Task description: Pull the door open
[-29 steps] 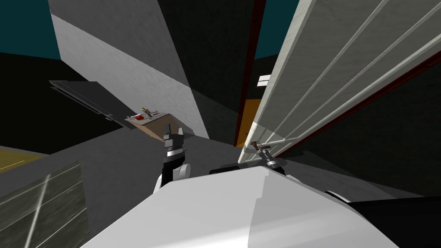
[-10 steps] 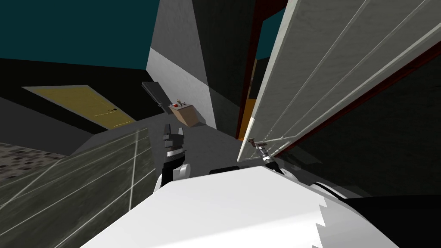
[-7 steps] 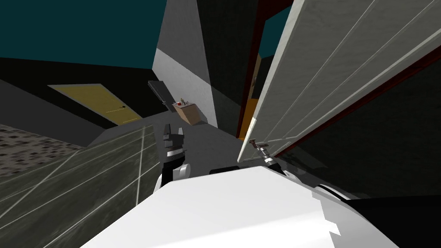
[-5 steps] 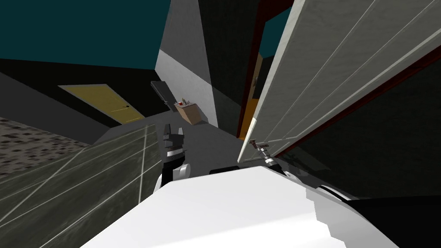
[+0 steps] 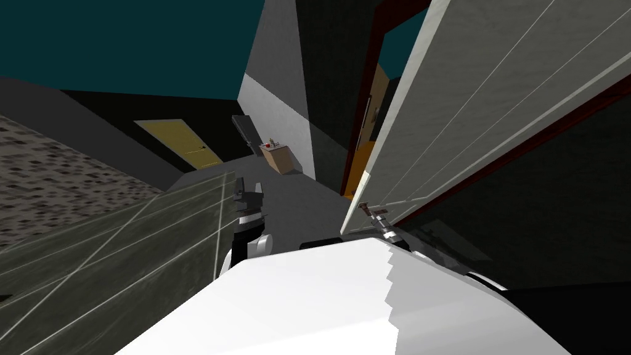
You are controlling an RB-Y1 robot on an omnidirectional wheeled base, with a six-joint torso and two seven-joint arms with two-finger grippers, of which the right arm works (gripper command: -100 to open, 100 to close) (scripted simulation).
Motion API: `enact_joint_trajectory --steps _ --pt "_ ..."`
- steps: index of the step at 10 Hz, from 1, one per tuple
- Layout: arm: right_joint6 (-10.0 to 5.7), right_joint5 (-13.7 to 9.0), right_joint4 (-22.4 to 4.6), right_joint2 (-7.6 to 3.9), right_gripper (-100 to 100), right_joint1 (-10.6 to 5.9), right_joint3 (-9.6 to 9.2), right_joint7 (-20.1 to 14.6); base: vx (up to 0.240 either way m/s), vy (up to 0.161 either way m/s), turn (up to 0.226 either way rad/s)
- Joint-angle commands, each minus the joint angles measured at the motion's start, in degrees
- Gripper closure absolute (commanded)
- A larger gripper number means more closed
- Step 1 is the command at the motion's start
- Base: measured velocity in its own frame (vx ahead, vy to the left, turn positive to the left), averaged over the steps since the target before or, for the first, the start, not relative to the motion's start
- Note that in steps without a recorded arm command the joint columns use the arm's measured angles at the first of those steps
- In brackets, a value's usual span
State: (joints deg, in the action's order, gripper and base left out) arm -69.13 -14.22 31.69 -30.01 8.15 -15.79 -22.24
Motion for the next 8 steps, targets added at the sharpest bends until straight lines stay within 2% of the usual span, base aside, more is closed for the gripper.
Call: enact_joint_trajectory --steps 1,2,4,5,8 --pt "-1.39 -0.1 -2.1 -0.08 100 -0.64 -0.08 -0.3 -0.098 -0.028 0.024" --pt "-2.77 -0.3 -2.5 -0.50 100 0.09 -0.50 -0.6 -0.137 -0.044 0.163" --pt "-4.15 -0.6 -2.9 -0.92 100 0.83 -0.93 -0.9 -0.185 -0.055 0.183" --pt "-4.13 -0.4 -4.0 -0.50 100 -0.18 -0.97 -1.0 -0.062 -0.015 0.030" --pt "-1.70 1.2 -2.9 0.79 100 -1.09 0.75 -0.5 -0.172 -0.052 0.137"
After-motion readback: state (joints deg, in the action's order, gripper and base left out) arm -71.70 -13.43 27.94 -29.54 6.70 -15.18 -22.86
